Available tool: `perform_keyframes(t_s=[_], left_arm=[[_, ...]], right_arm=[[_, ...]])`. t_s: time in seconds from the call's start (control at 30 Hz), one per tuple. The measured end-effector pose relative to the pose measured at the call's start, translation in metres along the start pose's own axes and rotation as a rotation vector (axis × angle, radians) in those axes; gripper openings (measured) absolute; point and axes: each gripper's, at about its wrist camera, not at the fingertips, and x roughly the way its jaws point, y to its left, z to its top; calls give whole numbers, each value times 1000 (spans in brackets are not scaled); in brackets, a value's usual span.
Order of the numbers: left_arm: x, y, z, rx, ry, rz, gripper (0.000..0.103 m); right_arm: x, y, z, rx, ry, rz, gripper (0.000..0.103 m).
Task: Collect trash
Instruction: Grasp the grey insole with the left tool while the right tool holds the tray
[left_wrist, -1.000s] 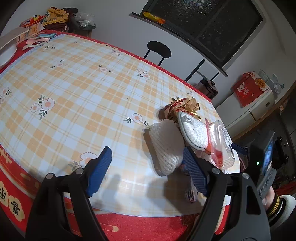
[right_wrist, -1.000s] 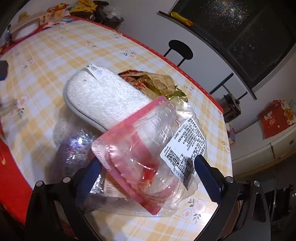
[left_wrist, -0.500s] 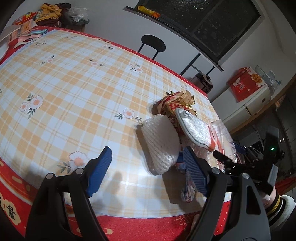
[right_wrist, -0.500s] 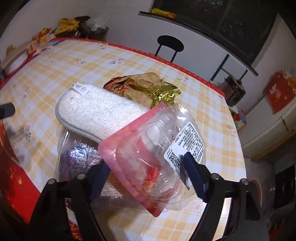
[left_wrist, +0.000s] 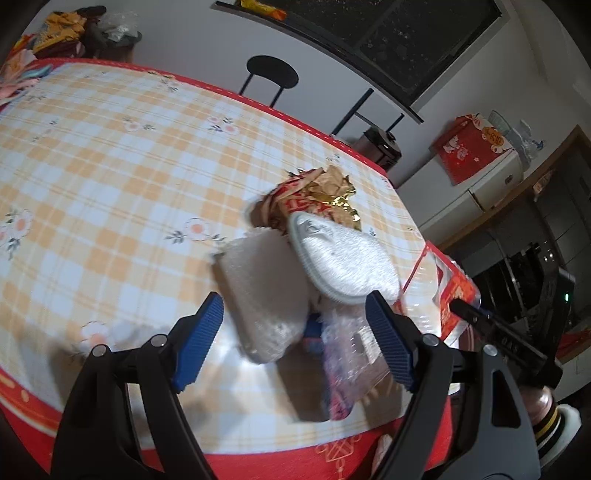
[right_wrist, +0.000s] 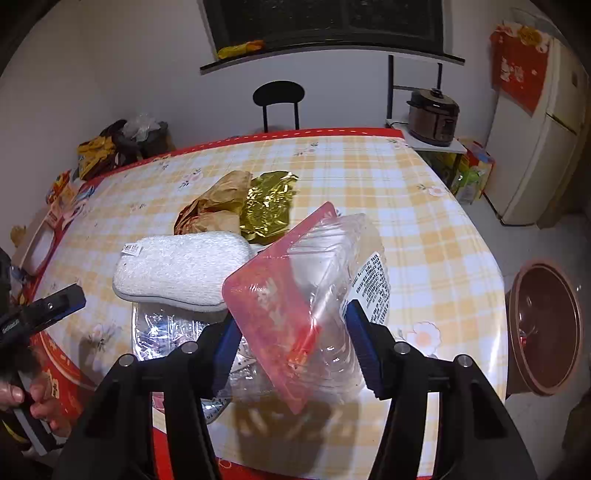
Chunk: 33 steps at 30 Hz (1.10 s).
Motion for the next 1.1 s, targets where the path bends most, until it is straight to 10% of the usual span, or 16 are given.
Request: perform_keyframes(t_s=[0.67,0.8,1.1], left_arm=[[79,1,34,-207,125,-96,69],[79,-1,33,-198,129,-80,44],[35,-10,36,-184,18,-100,28]], right_arm=[[-8,-42,-16,131,21,36,52],[-8,-45,-17,137,16,37,51],[-7,-43,-8,118,15,28,50]])
